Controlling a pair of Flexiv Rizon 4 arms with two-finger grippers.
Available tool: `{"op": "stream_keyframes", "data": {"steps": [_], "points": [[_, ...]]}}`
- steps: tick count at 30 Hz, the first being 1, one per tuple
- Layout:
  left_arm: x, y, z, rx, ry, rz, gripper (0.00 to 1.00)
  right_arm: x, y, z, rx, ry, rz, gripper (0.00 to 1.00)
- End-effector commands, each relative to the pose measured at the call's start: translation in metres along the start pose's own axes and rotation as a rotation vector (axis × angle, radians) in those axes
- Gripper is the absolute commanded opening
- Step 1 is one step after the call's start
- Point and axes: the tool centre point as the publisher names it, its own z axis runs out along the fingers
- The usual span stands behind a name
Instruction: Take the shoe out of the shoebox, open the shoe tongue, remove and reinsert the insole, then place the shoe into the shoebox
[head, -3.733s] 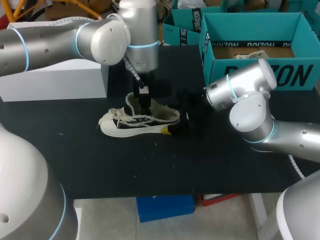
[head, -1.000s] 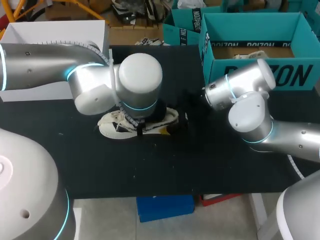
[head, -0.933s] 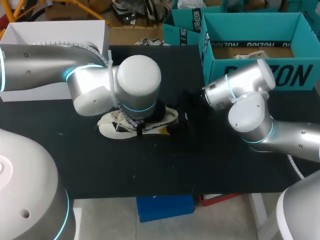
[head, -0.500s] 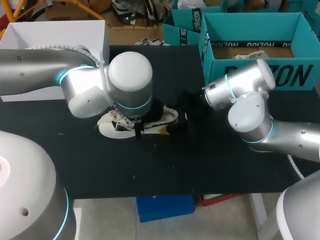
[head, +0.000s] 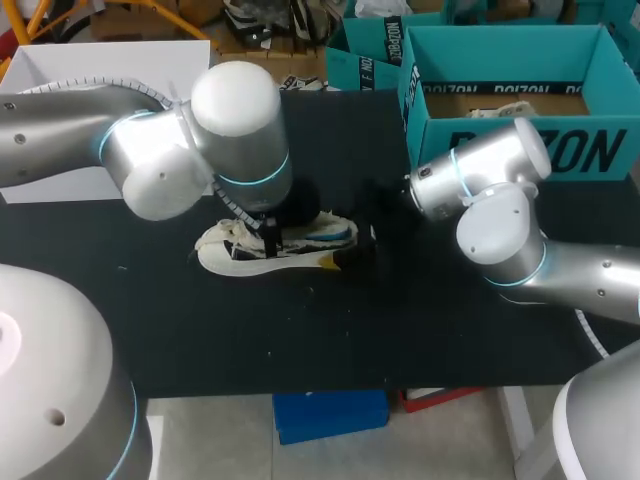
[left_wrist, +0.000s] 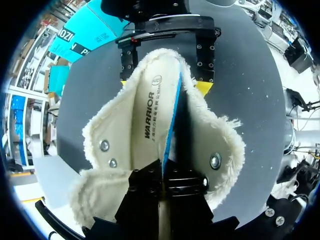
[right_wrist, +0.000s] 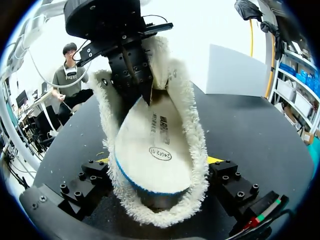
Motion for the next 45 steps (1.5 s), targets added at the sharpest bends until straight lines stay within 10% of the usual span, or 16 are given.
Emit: {"op": "stream_keyframes", "data": {"steps": [1,18,29,39,45], "points": [[0.001,0.002,-0.014,0.015,0.016,-0.005,0.00,-0.001,-0.003,0.000,0.001,-0.001,0.001,0.00],[-0.002,-0.012,-0.015,0.051,0.051,-0.009,0.02,-0.001,-0.003,0.000,0.001,-0.001,0.001,0.00],[0.010,-0.048,0.009,0.072,-0.004,0.128,0.84,-0.001,-0.003,0.000,0.001,-0.001,0.001,0.00],[0.008,-0.055,0.004,0.102,-0.088,0.138,0.79,-0.001,-0.003,0.000,0.001,-0.001,0.001,0.00],[0.010,-0.060,-0.003,0.120,-0.138,0.157,0.50,-0.001,-0.003,0.000,0.001,-0.001,0.001,0.00]]}}
